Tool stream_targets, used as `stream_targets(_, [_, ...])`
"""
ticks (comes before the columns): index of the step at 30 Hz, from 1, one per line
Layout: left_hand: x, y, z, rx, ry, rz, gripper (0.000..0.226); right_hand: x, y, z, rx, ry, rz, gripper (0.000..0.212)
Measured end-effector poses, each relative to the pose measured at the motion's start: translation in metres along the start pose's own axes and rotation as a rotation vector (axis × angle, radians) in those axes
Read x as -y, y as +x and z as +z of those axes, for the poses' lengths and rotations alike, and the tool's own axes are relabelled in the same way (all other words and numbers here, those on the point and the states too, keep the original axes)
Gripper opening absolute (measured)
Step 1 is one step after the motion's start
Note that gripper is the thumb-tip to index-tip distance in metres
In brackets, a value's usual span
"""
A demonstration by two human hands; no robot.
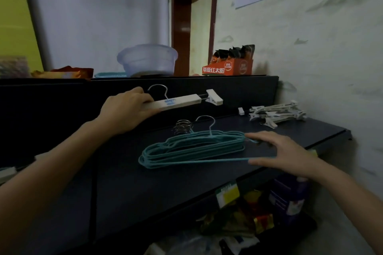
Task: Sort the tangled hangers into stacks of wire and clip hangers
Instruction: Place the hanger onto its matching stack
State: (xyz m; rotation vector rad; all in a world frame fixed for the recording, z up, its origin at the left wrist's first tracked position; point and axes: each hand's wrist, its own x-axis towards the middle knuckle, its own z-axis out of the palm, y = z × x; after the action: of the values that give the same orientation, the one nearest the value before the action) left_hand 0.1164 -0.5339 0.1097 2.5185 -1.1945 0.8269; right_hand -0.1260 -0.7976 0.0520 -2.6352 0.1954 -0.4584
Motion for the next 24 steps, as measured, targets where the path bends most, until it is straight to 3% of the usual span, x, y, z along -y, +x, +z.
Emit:
stream_targets(6, [-0.016,0.031,0.019,-0.01,0.0,-0.014,0.044,-0.035,0.079,0.01,0.113,0.041,-0.066,0.076])
stream_targets(17, [-0.045,0.061,0.044,0.028,0.062,-0.063,0.046,-0.085,0.134,0.031,0.276,0.096,-0.211,0.068])
stream_targets(21, [-0.073,0.079,0.059,0.024,0.068,-0.076,0.046,-0.112,0.135,0.012,0.298,0.102,-0.268,0.07])
stream_targets(24, [-0.105,0.099,0.074,0.01,0.056,-0.08,0.043,-0.149,0.132,-0.019,0.247,0.052,-0.278,0.06])
